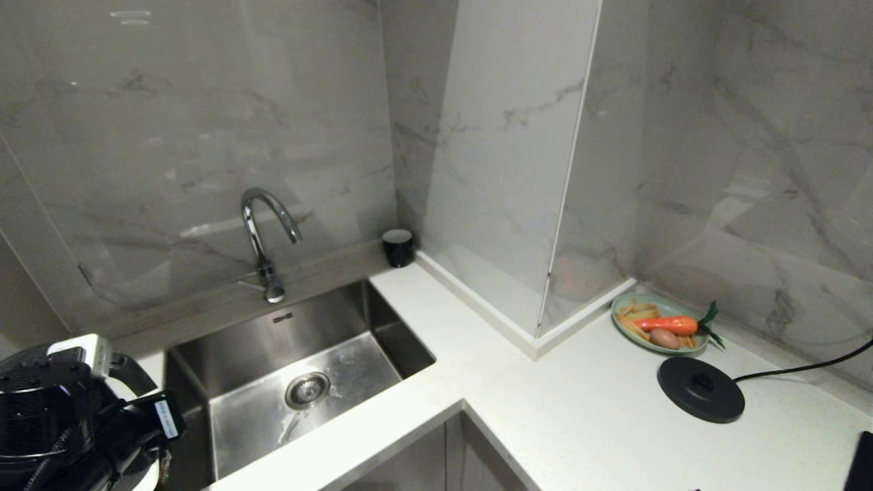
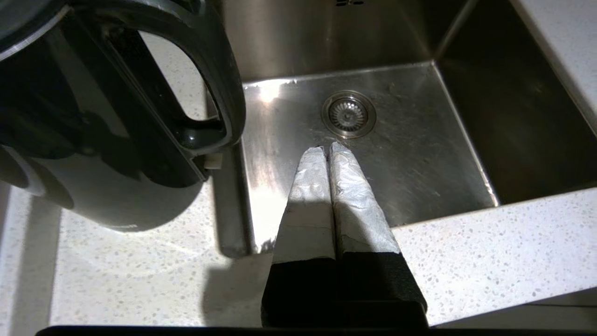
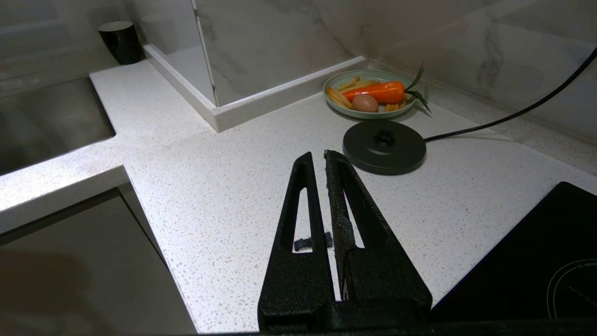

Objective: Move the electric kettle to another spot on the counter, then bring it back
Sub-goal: Grab the kettle

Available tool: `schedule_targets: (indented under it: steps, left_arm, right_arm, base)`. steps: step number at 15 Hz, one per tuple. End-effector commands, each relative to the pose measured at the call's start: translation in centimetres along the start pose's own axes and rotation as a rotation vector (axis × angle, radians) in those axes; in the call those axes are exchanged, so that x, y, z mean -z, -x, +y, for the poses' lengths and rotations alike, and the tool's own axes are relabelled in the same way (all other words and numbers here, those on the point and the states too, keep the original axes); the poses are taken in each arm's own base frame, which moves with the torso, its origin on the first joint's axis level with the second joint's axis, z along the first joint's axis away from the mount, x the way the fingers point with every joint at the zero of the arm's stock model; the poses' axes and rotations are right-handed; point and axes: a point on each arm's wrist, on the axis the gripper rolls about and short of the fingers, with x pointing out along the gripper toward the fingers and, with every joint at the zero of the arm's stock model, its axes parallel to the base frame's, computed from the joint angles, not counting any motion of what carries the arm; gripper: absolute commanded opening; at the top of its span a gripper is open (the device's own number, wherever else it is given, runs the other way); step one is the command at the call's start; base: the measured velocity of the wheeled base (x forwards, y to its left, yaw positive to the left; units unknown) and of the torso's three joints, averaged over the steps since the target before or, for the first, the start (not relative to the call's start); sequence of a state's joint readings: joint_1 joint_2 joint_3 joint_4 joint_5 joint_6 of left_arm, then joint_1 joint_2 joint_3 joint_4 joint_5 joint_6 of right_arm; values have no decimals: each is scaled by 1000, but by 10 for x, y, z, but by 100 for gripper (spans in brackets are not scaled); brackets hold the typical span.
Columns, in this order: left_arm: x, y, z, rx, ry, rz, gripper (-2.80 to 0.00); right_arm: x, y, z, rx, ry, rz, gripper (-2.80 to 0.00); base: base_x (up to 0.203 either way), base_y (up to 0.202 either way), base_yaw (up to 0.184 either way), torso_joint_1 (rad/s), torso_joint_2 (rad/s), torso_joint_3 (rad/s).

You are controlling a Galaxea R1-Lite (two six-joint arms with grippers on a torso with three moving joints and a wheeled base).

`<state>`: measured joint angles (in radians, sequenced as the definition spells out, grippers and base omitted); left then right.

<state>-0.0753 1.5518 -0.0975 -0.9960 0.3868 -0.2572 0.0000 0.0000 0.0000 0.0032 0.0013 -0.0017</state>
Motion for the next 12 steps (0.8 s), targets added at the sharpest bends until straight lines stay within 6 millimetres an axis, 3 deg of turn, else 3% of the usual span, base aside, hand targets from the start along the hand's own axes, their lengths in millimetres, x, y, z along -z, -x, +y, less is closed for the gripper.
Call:
schedule_targets:
  steps: [1, 3, 4, 7, 12]
  left_arm:
    - [14, -8, 0, -21, -2, 66, -280]
    - [21, -18, 0, -63, 6, 108, -280]
    - [24, -22, 0, -83, 3, 126, 0]
    - [30, -38, 1, -134, 25, 152, 0]
    - [21, -53, 4, -152, 54, 98, 0]
  right_arm:
    - [0, 0, 0, 0, 0, 1, -280]
    - [0, 0, 0, 0, 0, 1, -280]
    - [0, 0, 0, 0, 0, 1, -280]
    - [0, 0, 0, 0, 0, 1, -280]
    - [0, 0, 0, 0, 0, 1, -280]
  base:
    - [0, 0, 0, 0, 0, 0]
    - [0, 0, 0, 0, 0, 0]
    - [0, 0, 0, 0, 0, 0]
    - [0, 0, 0, 0, 0, 0]
    - [0, 0, 0, 0, 0, 0]
